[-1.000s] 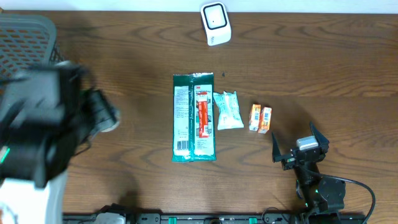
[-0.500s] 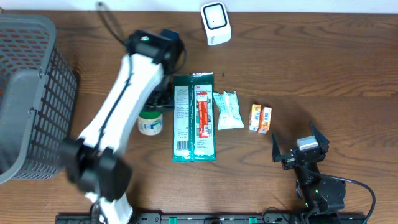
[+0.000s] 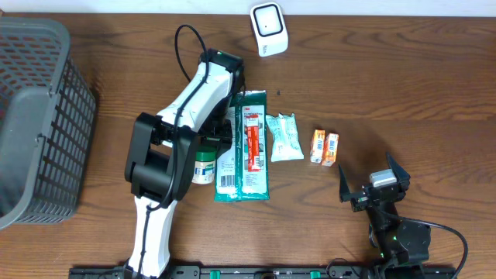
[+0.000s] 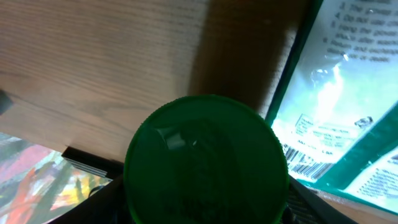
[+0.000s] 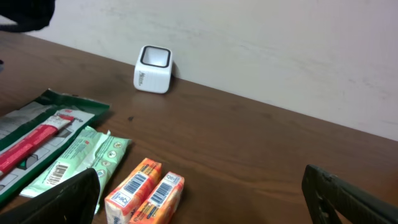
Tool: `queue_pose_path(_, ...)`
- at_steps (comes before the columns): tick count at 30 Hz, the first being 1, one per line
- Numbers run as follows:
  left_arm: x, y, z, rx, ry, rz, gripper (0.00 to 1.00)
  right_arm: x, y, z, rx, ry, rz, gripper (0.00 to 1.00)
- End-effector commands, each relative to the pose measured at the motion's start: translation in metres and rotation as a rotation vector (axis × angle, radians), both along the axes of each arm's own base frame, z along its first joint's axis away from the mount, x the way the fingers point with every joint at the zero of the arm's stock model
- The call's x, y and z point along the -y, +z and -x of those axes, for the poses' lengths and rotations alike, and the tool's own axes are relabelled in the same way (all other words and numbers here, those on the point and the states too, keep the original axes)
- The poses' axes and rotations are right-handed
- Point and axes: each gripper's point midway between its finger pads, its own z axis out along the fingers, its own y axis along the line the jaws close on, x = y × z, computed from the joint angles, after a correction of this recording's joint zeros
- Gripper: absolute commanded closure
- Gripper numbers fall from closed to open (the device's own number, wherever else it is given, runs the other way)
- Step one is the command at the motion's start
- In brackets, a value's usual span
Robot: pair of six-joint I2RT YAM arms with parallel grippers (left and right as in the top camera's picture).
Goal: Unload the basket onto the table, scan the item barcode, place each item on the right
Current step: 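Carry the green-lidded jar with the left gripper beside the glove package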
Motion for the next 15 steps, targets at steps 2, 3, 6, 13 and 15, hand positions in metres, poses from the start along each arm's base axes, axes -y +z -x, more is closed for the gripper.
queue_pose_path(2,0.002,-0.017,0.003,-0.053,-0.006,0.003,0.5,-0.001,0.0,0.0,-0.001,0.004,-0.004,0.01)
queue_pose_path(3,0.002,-0.02,0.002,-0.056,-0.006,0.002,0.5,-0.001,0.0,0.0,-0.001,0.004,-0.003,0.01)
queue_pose_path(6,0.004,-0.026,-0.001,-0.048,-0.005,0.006,0.47,-0.001,0.0,0.0,-0.001,0.004,-0.003,0.01)
queue_pose_path(13,0.004,-0.028,-0.004,-0.034,-0.004,0.011,0.26,-0.001,0.0,0.0,-0.001,0.004,-0.003,0.01)
queue_pose_path(15,0.004,-0.028,-0.004,-0.032,-0.003,0.012,0.2,-0.001,0.0,0.0,-0.001,0.004,-0.003,0.01)
